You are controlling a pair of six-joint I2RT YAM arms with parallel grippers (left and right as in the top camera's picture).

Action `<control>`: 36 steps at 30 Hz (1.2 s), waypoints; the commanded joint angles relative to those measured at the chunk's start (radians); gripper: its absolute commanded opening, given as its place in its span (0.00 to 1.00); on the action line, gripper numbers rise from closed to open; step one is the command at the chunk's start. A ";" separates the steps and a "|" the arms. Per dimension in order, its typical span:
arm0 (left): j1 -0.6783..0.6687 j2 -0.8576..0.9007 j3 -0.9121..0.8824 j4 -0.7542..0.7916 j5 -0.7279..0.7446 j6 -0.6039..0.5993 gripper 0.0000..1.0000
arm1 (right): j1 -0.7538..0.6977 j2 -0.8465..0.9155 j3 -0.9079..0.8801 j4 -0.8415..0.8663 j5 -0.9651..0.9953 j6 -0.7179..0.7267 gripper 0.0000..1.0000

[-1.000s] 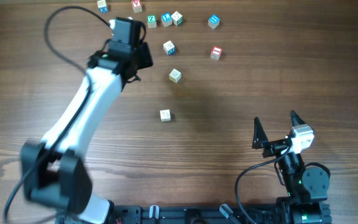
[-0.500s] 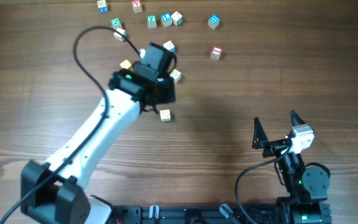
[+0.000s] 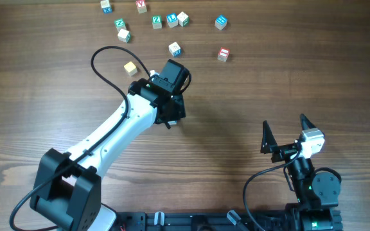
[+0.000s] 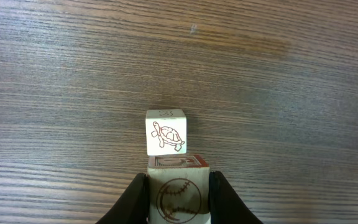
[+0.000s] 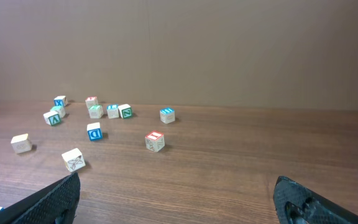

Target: Form a tower

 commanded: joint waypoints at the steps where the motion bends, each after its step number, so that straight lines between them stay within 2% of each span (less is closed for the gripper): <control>1: -0.005 0.006 -0.012 0.002 0.005 -0.030 0.20 | 0.002 -0.008 -0.001 0.003 0.011 0.006 1.00; 22: -0.022 0.006 -0.012 -0.016 0.004 -0.030 0.22 | 0.002 -0.008 -0.001 0.003 0.011 0.007 1.00; 36: -0.028 0.006 -0.012 -0.014 -0.052 -0.021 0.24 | 0.002 -0.008 -0.001 0.003 0.011 0.006 1.00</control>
